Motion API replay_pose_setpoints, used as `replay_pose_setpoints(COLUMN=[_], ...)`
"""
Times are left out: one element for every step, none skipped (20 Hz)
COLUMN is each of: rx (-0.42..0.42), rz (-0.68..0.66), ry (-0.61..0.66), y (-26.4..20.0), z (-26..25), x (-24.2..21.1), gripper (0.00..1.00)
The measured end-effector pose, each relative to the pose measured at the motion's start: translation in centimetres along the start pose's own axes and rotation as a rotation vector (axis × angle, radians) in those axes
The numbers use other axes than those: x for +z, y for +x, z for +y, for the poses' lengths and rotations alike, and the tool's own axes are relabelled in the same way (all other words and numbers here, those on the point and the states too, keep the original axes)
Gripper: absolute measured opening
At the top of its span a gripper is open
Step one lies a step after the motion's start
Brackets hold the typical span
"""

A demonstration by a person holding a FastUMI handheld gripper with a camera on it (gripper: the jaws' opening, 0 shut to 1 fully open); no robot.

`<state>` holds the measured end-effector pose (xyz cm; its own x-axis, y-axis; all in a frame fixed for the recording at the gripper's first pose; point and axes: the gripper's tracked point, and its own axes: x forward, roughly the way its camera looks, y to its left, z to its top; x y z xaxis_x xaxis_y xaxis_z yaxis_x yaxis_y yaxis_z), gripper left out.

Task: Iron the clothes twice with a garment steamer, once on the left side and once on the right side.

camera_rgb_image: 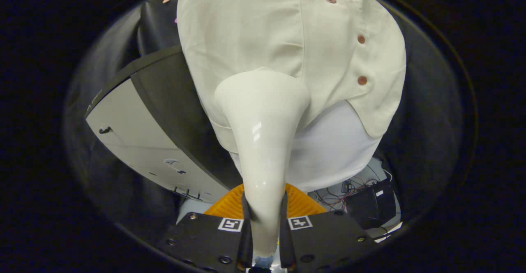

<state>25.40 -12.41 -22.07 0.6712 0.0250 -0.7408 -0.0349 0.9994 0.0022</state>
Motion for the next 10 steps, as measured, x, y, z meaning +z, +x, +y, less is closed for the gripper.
replay_pose_setpoints(rx=[-0.002, -0.002, 0.002, 0.006, 0.01, 0.015, 0.021, 0.025, 0.026, 0.033], rz=[0.013, 0.027, 0.035, 0.041, 0.038, 0.036, 0.03, 0.023, 0.011, -0.006], ry=[-0.001, -0.003, -0.002, -0.003, -0.001, 0.0, 0.002, 0.001, -0.008, -0.022], y=[0.3, 0.3, 0.3, 0.2, -0.1, -0.3, -0.8, -1.4, -2.1, -3.1], z=[-0.2, -0.3, -0.4, -0.6, -0.8, -0.9, -1.0, -1.1, -1.2, -1.1], x=[-0.7, -1.4, -1.9, -2.2, -2.3, -2.2, -2.1, -1.6, -0.9, 0.0], gripper=[0.26, 0.26, 0.26, 0.26, 0.26, 0.26, 0.26, 0.26, 0.26, 0.26])
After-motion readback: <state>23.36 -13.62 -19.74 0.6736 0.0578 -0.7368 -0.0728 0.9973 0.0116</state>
